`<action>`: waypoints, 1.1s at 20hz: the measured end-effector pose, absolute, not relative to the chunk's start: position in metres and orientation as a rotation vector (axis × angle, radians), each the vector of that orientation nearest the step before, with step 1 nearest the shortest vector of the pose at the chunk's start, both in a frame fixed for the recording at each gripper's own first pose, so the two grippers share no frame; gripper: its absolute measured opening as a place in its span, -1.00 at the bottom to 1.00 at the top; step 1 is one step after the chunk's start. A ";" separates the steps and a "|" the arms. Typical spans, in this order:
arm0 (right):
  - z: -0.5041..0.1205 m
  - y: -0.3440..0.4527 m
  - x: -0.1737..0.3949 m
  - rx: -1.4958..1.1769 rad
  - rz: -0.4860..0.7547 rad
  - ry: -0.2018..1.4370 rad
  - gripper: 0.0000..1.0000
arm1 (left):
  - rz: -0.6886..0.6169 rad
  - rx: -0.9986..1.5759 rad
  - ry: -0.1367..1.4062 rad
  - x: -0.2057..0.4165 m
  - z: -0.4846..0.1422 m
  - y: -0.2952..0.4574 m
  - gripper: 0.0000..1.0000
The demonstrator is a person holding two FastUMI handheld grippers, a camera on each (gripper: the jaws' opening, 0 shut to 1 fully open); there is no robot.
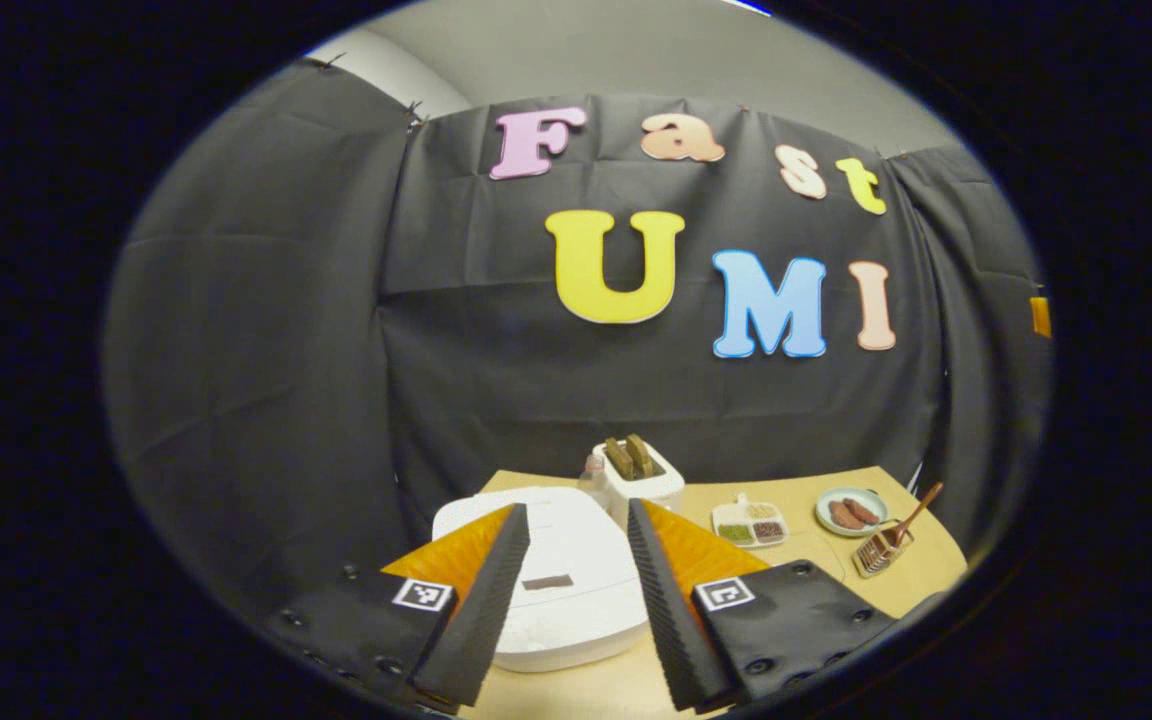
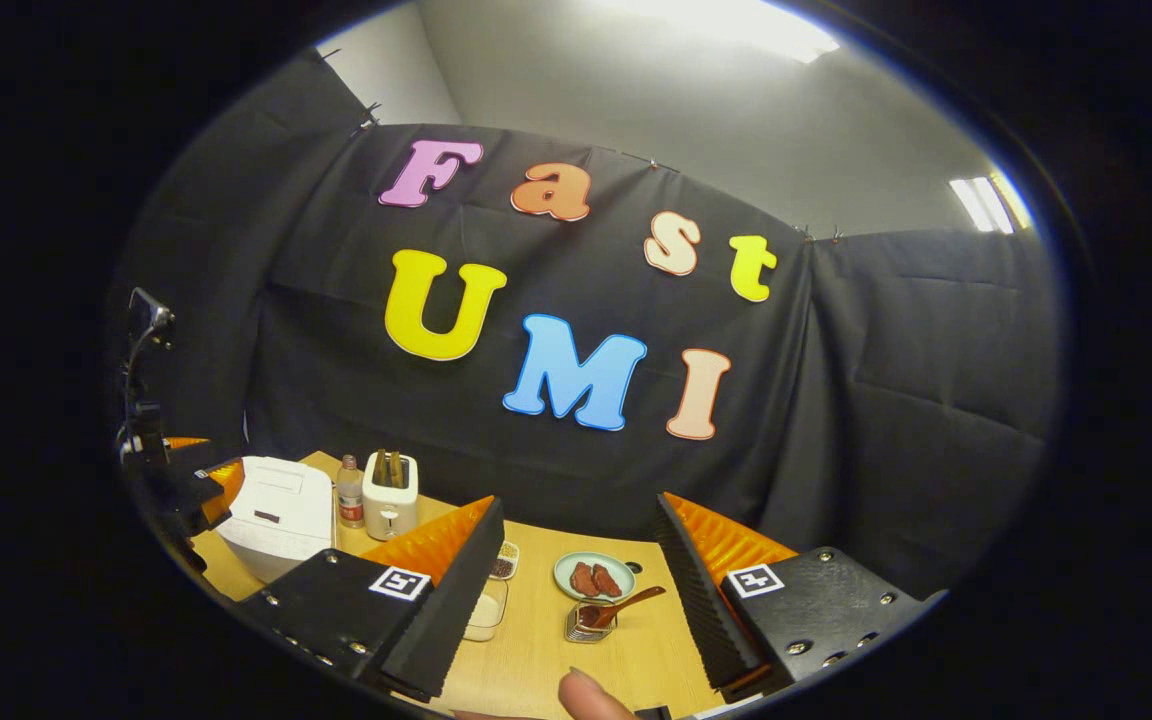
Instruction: Close the left gripper, press the button to open the rice cooker; take a wooden spoon from the chopstick holder with the right hand, scoop a spoonful of rice and pour it into the rice cooker, then put the wooden spoon back into the chopstick holder.
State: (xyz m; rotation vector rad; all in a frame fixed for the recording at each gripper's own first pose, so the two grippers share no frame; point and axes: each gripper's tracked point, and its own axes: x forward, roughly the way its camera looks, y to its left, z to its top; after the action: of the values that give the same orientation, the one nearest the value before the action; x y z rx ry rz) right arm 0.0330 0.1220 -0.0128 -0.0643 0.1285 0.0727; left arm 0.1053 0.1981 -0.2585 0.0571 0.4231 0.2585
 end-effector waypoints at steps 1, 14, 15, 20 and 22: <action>-0.014 0.127 0.034 -0.071 0.078 0.134 0.84 | 0.292 0.067 0.447 0.109 -0.270 0.210 0.17; -0.029 0.157 0.050 -0.153 0.113 0.188 0.84 | 0.436 0.040 0.758 0.130 -0.416 0.248 -0.82; -0.030 0.158 0.051 -0.154 0.118 0.190 0.84 | 0.451 0.051 0.793 0.128 -0.427 0.249 -0.81; -0.034 0.164 0.049 -0.169 0.141 0.189 0.84 | 0.435 0.149 0.826 0.133 -0.432 0.249 -0.82; -0.036 0.160 0.046 -0.163 0.141 0.191 0.84 | 0.423 0.094 0.872 0.135 -0.432 0.249 -0.81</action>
State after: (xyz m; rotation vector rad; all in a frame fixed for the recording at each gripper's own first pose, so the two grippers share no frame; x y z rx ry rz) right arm 0.0456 0.1597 -0.0360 -0.1631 0.1908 0.1412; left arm 0.1346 0.2489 -0.4324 0.0936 0.8716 0.4230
